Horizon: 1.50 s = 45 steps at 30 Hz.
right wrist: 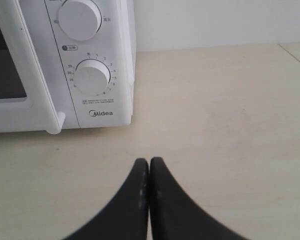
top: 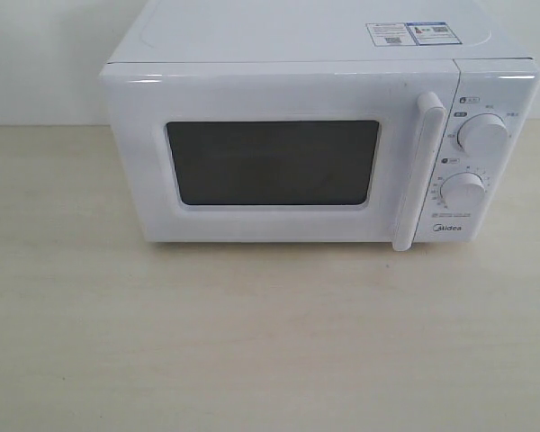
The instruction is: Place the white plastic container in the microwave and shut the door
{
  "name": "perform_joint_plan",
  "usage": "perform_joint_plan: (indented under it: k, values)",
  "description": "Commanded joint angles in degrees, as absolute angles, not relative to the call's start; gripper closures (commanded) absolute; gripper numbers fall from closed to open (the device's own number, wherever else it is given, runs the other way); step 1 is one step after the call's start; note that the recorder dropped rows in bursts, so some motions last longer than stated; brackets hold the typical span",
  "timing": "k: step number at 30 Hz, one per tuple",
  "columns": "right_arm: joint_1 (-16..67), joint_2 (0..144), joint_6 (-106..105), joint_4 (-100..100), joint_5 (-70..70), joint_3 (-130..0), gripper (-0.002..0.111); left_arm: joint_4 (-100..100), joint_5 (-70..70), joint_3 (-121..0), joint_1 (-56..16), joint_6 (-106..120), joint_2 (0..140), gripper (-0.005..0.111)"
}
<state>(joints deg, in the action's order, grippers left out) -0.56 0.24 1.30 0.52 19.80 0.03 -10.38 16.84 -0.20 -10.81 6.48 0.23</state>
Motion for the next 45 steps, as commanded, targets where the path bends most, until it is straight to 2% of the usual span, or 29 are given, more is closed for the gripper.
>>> perform_joint_plan:
  k: [1,15,23,45]
  values:
    - [-0.45,0.0,1.2,0.61,19.56,0.0,0.109,-10.25,17.1,0.0,-10.64,2.65,0.0,0.102]
    - [-0.45,0.0,1.2,0.61,19.56,0.0,0.109,-8.95,17.55,0.0,-10.41,3.1,0.0,0.102]
    - [-0.45,0.0,1.2,0.64,19.01,0.0,0.109,-8.47,17.55,0.0,-5.2,3.1,0.0,0.102]
    - [-0.45,0.0,1.2,0.64,19.01,0.0,0.109,-8.47,17.55,0.0,-5.2,3.1,0.0,0.102]
